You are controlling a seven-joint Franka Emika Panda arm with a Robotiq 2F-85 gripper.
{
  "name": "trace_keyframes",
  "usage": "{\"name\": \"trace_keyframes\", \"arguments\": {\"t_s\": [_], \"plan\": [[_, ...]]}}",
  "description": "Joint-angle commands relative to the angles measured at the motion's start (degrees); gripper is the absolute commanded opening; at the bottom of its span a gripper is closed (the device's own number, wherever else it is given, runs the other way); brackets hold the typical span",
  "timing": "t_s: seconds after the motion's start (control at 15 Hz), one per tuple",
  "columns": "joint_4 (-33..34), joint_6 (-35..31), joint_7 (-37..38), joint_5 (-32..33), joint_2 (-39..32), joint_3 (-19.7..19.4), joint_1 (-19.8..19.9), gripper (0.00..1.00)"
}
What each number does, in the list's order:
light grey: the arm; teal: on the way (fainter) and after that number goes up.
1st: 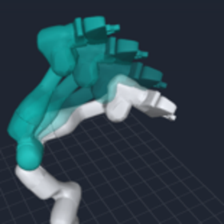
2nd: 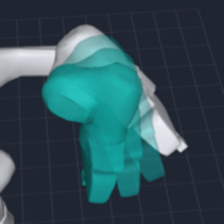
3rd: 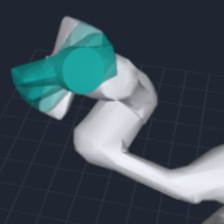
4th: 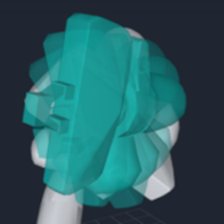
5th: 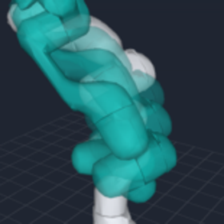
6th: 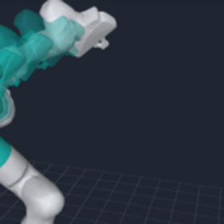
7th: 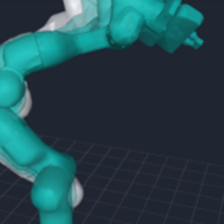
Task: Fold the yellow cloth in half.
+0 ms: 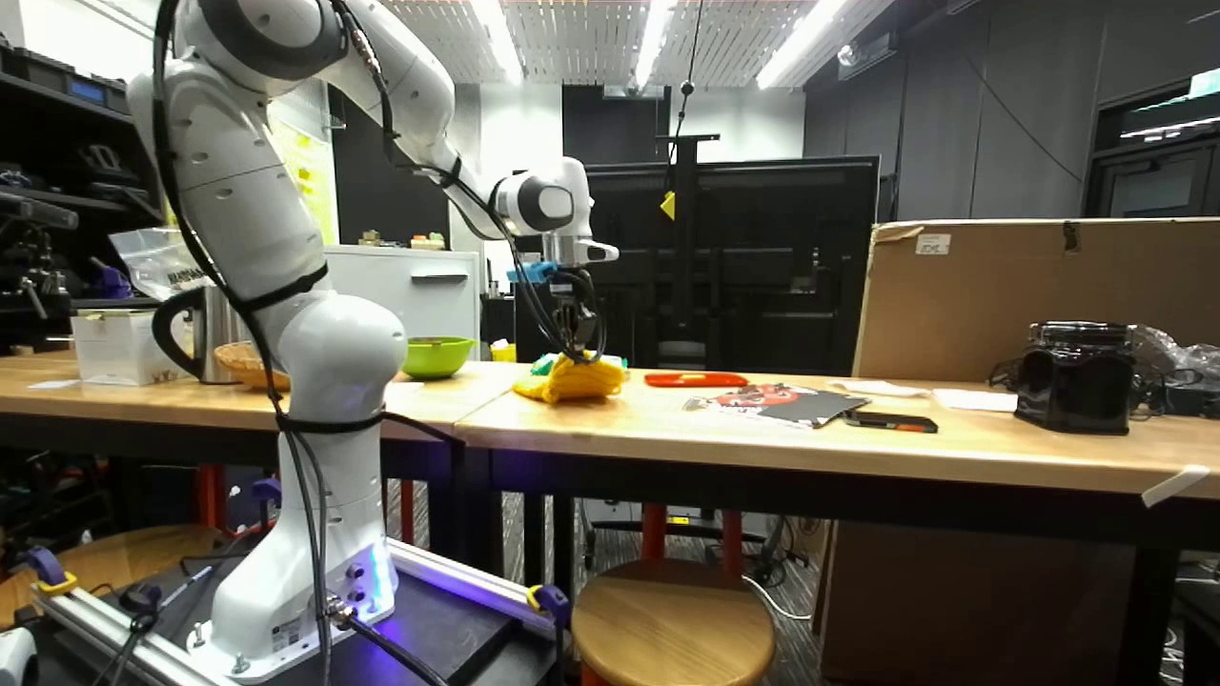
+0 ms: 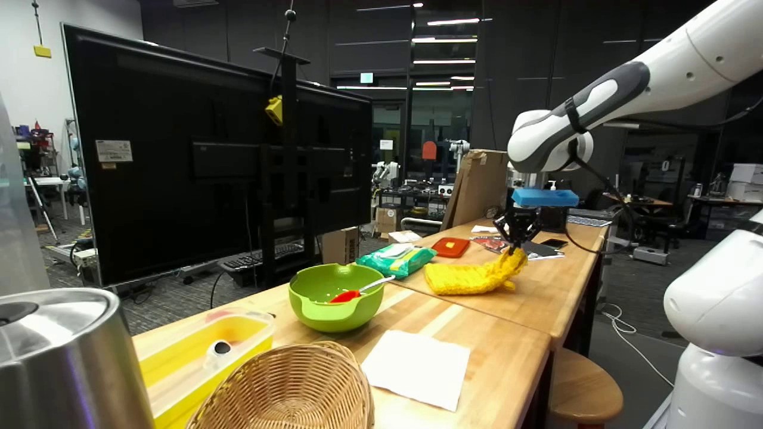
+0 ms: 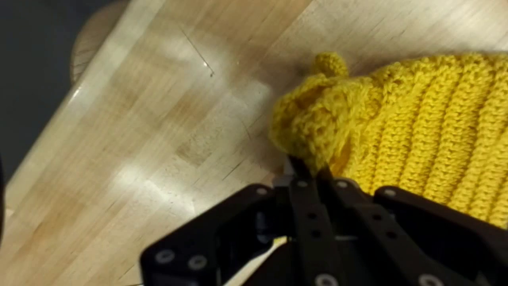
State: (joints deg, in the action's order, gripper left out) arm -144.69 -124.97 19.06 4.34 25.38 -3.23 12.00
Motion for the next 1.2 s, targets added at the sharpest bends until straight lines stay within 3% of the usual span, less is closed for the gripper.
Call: {"name": "trace_keyframes", "arguments": {"t_s": [0.0, 0.2, 0.53, 1.13], "plan": [[3.34, 9.86, 8.36, 4.80, 4.15, 6.21, 0.30, 0.01], [8.12, 15.80, 11.65, 7.67, 2.47, 10.42, -1.11, 0.01], [15.98, 18.18, 11.96, 12.93, -4.82, 14.61, -4.02, 0.01], [25.56, 14.69, 10.55, 15.57, -19.56, 14.46, -11.64, 0.01]]}}
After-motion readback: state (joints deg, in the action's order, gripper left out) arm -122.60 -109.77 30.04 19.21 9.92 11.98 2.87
